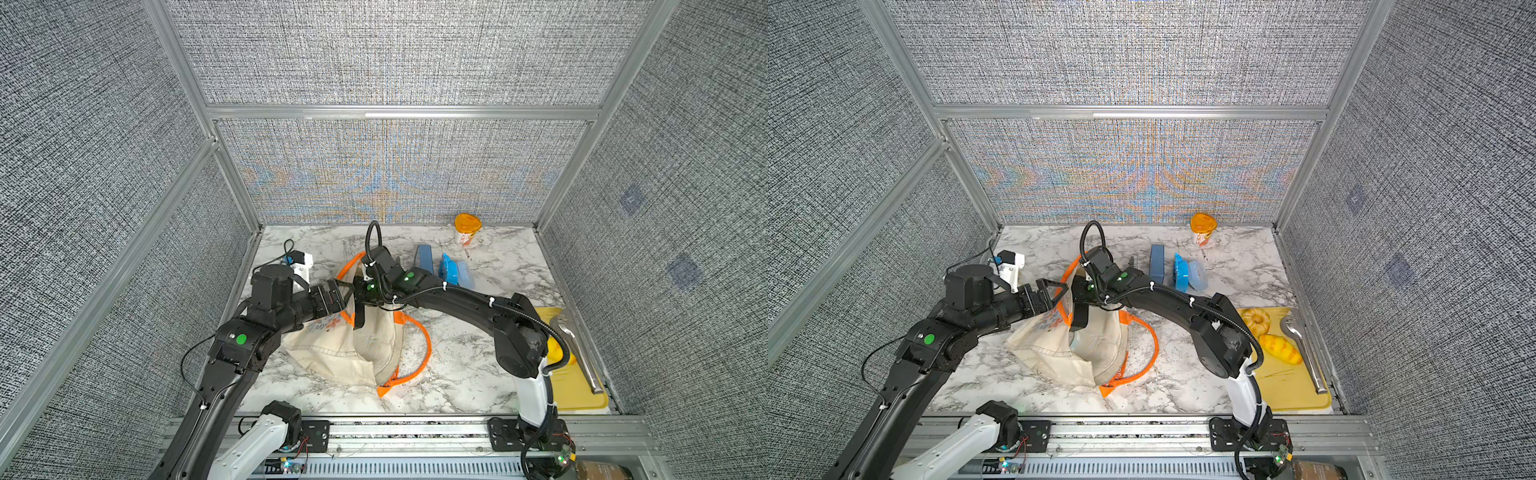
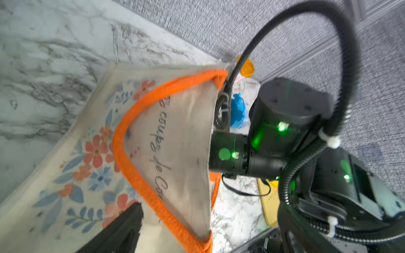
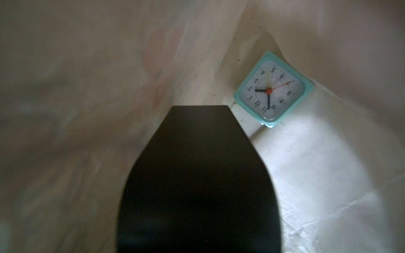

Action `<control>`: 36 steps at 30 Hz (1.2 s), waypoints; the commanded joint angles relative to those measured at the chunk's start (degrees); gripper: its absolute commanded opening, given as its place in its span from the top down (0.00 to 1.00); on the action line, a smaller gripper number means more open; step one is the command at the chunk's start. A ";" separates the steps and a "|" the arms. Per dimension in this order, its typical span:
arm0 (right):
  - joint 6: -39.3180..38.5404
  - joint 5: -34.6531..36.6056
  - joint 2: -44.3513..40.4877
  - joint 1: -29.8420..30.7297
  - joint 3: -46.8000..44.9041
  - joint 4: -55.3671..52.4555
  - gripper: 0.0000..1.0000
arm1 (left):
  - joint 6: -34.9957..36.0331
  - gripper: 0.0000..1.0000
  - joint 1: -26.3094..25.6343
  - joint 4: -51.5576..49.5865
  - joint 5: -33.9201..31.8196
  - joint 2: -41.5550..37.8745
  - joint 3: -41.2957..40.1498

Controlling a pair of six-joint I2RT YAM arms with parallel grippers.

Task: Take the alarm clock out of the canvas bag
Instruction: Pick up the alarm from the canvas bag.

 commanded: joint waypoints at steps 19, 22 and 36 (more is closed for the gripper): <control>-0.96 0.19 0.45 0.01 1.71 0.37 0.55 | 2.80 0.71 -7.99 -10.76 -19.25 7.68 2.49; -1.20 0.20 -0.32 0.03 0.94 0.16 0.55 | 3.15 0.84 -8.04 -10.76 -20.36 8.73 3.65; -16.40 -2.36 -11.70 0.36 1.37 -14.55 0.55 | 8.92 1.00 -7.97 -5.50 -30.97 6.40 5.65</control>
